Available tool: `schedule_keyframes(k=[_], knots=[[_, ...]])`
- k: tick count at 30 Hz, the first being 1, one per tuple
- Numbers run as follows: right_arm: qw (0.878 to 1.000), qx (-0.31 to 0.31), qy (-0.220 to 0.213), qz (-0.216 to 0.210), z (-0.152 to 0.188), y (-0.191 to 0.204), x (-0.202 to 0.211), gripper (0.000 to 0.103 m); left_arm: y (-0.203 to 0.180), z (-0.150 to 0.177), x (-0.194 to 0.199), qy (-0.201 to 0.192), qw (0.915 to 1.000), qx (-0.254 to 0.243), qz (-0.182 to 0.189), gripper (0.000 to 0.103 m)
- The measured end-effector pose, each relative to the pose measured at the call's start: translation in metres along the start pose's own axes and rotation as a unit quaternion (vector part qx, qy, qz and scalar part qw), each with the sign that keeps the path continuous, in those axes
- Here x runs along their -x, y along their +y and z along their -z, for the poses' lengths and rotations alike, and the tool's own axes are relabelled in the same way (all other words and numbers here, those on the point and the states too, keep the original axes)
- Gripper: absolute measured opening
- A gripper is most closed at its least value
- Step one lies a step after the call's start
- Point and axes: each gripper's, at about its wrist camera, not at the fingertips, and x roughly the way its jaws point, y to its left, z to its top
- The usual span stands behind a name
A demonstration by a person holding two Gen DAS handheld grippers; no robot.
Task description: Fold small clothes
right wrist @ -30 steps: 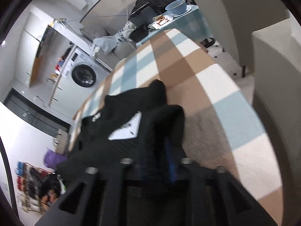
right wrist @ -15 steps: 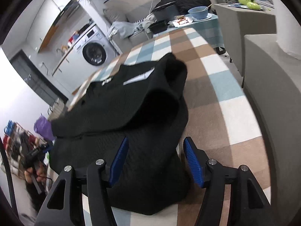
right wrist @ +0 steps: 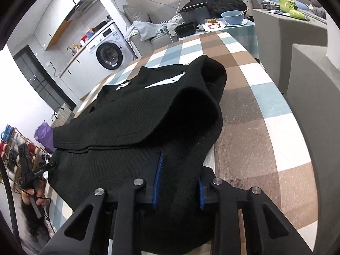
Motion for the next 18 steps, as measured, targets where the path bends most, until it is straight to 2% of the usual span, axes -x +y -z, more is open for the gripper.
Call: schedule_keyframes(k=[12,15,18], knots=[[0.999,-0.001,0.021,-0.036,0.022,0.005,0.008,0.027,-0.016,0.036,0.029,0.020,0.9990,-0.040,0.010,0.032],[0.999,0.005,0.029,-0.030,0.030,0.006,0.016,0.027,-0.014,0.045,0.038,0.026,0.9985,-0.046,0.010,0.032],[1.000,-0.003,0.021,0.001,0.027,0.000,0.022,0.027,-0.006,0.046,0.043,0.023,0.9990,-0.038,0.004,0.034]])
